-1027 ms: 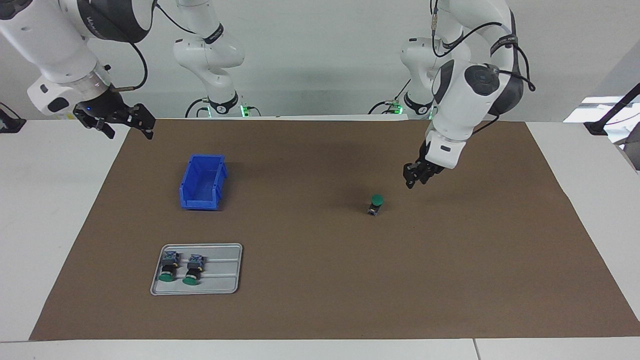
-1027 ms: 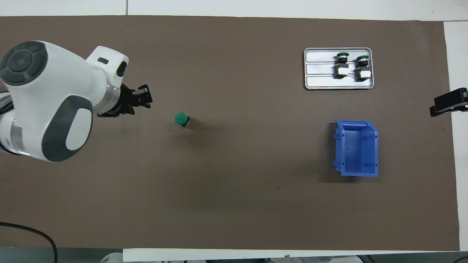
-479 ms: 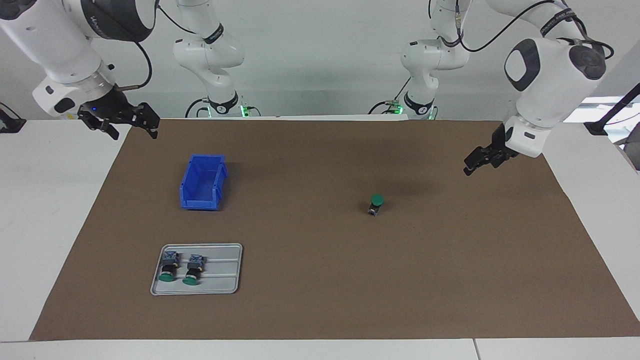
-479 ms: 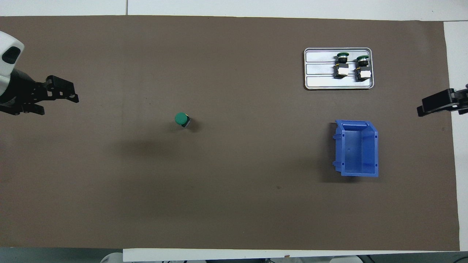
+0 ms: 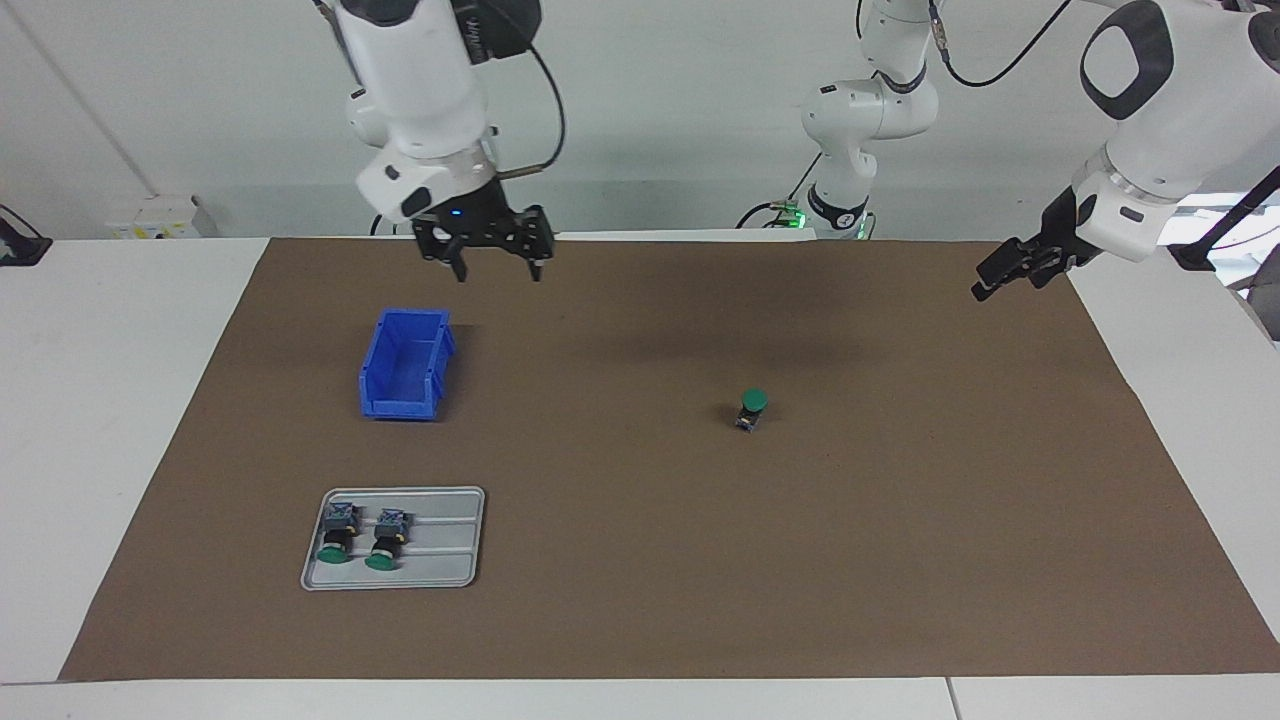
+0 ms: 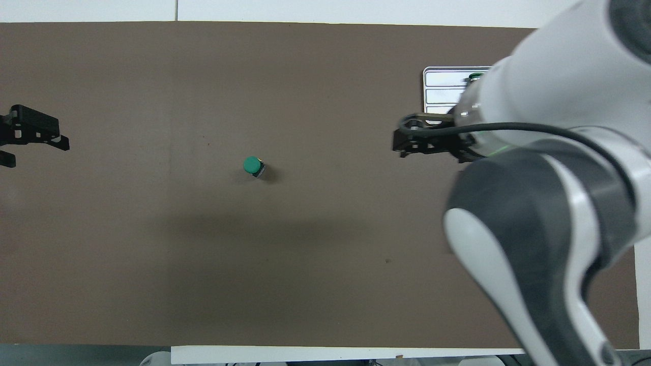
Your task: Place and press button with both arms
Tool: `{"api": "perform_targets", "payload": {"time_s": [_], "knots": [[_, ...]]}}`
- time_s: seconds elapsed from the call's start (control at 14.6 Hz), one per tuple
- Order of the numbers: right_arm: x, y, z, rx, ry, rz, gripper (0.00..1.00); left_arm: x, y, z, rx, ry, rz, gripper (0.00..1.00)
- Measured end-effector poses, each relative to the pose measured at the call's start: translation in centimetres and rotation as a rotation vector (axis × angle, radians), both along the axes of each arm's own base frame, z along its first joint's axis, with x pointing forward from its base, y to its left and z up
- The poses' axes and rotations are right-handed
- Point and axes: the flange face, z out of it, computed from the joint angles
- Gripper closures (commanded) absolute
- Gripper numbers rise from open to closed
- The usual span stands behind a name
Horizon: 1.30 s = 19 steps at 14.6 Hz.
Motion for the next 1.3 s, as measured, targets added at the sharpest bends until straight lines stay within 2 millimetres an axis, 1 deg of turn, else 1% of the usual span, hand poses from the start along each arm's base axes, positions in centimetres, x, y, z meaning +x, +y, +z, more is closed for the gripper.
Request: {"api": "perform_targets", "payload": {"time_s": [0.14, 0.27, 0.41, 0.48, 0.55, 0.62, 0.75, 0.89, 1.03, 1.16, 1.3], "knots": [[1.0, 7.4, -2.6, -0.013, -0.004, -0.074, 0.01, -0.1, 0.9, 0.0, 0.042, 0.006, -0.028, 0.0], [2.2, 14.1, -6.4, -0.011, -0.027, -0.151, 0.01, -0.1, 1.5, -0.1, 0.064, 0.007, -0.053, 0.0], [3.0, 19.7, -11.0, 0.022, -0.069, -0.246, 0.01, -0.1, 1.6, -0.2, 0.071, 0.01, -0.06, 0.0], [2.7, 22.1, -13.5, 0.03, -0.077, -0.279, 0.01, -0.1, 1.6, -0.3, 0.072, 0.011, -0.061, 0.0], [2.2, 24.0, -15.9, 0.027, -0.074, -0.298, 0.01, -0.1, 1.7, -0.3, 0.073, 0.011, -0.064, 0.0], [1.8, 25.3, -17.7, 0.024, -0.071, -0.319, 0.01, -0.1, 1.7, -0.3, 0.074, 0.011, -0.066, 0.0], [1.4, 26.5, -19.5, 0.02, -0.066, -0.366, 0.01, -0.1, 1.7, -0.3, 0.074, 0.011, -0.069, 0.0], [1.5, 26.6, -20.8, -0.004, -0.074, -0.375, 0.01, -0.1, 2.1, -0.3, 0.074, 0.011, -0.069, 0.0], [1.9, 26.5, -21.9, -0.014, -0.096, -0.376, 0.01, -0.1, 3.3, -0.3, 0.071, 0.011, -0.066, 0.0], [2.4, 26.5, -23.9, -0.014, -0.121, -0.375, 0.01, -0.2, 4.0, -0.2, 0.07, 0.011, -0.062, 0.0], [2.7, 26.7, -25.7, -0.011, -0.128, -0.376, 0.01, -0.3, 4.0, 0.0, 0.07, 0.007, -0.063, 0.0]]}}
